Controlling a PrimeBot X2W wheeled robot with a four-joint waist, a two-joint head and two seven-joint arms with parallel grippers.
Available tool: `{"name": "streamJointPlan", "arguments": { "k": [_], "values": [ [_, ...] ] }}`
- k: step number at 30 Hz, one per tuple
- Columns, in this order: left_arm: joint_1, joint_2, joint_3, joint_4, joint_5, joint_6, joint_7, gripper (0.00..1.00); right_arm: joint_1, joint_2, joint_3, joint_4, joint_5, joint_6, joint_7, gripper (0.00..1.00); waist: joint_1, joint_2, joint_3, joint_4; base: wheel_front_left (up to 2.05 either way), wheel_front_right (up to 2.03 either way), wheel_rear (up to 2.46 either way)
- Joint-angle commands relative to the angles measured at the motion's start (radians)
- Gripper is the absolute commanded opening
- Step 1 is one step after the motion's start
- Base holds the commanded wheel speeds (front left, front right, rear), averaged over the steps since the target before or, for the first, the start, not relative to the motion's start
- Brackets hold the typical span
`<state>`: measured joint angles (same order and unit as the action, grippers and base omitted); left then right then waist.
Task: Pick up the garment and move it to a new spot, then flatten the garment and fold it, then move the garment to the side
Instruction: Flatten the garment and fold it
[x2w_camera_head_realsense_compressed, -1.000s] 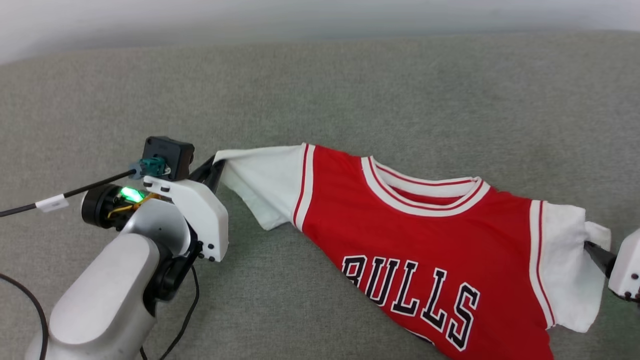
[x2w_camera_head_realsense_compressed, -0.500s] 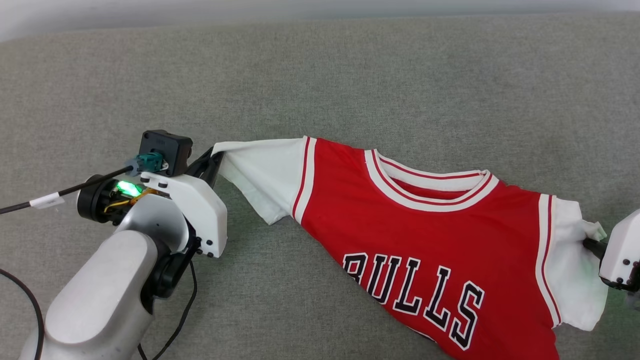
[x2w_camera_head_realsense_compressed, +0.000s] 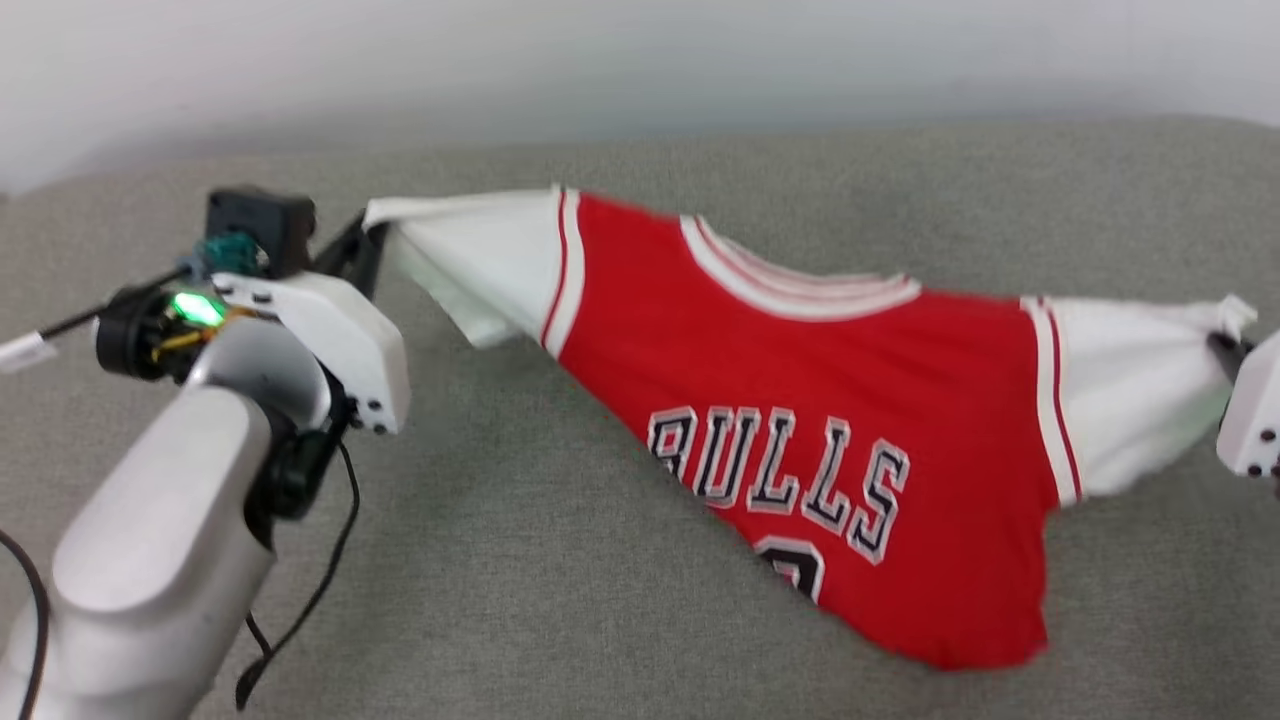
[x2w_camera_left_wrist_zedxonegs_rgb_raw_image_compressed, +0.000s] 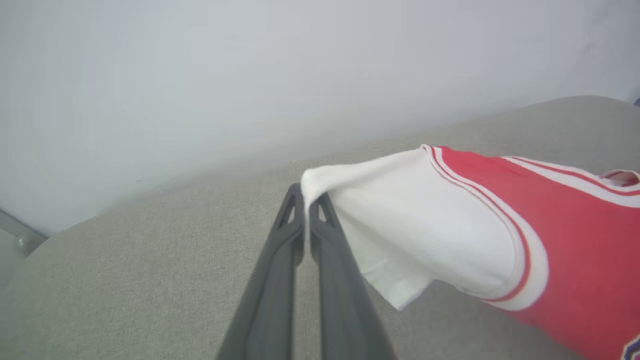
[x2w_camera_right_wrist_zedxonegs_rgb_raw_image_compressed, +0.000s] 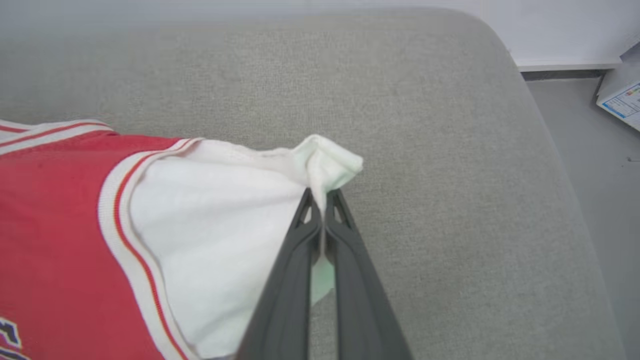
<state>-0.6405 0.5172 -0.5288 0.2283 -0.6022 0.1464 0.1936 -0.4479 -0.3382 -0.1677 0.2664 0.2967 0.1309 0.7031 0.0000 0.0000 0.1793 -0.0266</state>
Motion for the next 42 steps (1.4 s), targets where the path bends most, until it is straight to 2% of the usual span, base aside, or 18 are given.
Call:
{"name": "streamJointPlan", "arguments": {
  "k": [1, 5, 11, 20, 28, 33, 42],
  "values": [
    [-0.026, -0.002, 0.009, 0.021, 0.001, -0.003, -0.008, 0.0, -0.025, -0.008, 0.005, 0.004, -0.013, 0.0, -0.018, 0.0, 0.0, 0.0, -0.035, -0.002, 0.0, 0.0, 0.0],
    [-0.116, -0.023, 0.04, 0.121, -0.012, -0.022, -0.054, 0.0, -0.108, -0.009, 0.028, 0.036, -0.029, 0.0, -0.066, 0.0, 0.0, 0.0, -0.063, 0.001, 0.0, 0.0, 0.0],
    [-0.272, -0.066, 0.065, 0.31, -0.03, -0.077, -0.123, 0.0, -0.259, -0.02, 0.082, 0.104, -0.034, 0.0, -0.167, 0.0, 0.0, 0.0, -0.064, 0.003, 0.0, 0.0, 0.0],
    [-0.566, -0.089, 0.082, 0.519, 0.01, -0.135, -0.255, 0.0, -0.574, -0.035, 0.14, 0.215, -0.063, -0.001, -0.351, 0.0, 0.0, 0.0, 0.043, -0.008, 0.0, 0.0, 0.0],
    [-0.848, -0.066, 0.108, 0.598, 0.051, -0.156, -0.384, 0.0, -0.862, -0.022, 0.178, 0.297, -0.097, -0.001, -0.534, 0.0, 0.0, 0.0, 0.21, -0.034, 0.0, 0.0, 0.0],
    [-0.981, -0.048, 0.124, 0.612, 0.07, -0.161, -0.429, 0.0, -1.011, -0.013, 0.206, 0.331, -0.123, -0.001, -0.648, 0.0, 0.0, 0.0, 0.299, -0.055, 0.0, 0.0, 0.0],
    [-1.09, -0.04, 0.133, 0.606, 0.097, -0.17, -0.454, 0.0, -1.163, 0.001, 0.27, 0.356, -0.127, -0.001, -0.743, 0.0, 0.0, 0.0, 0.434, -0.076, 0.0, 0.0, 0.0]
  ]
}}
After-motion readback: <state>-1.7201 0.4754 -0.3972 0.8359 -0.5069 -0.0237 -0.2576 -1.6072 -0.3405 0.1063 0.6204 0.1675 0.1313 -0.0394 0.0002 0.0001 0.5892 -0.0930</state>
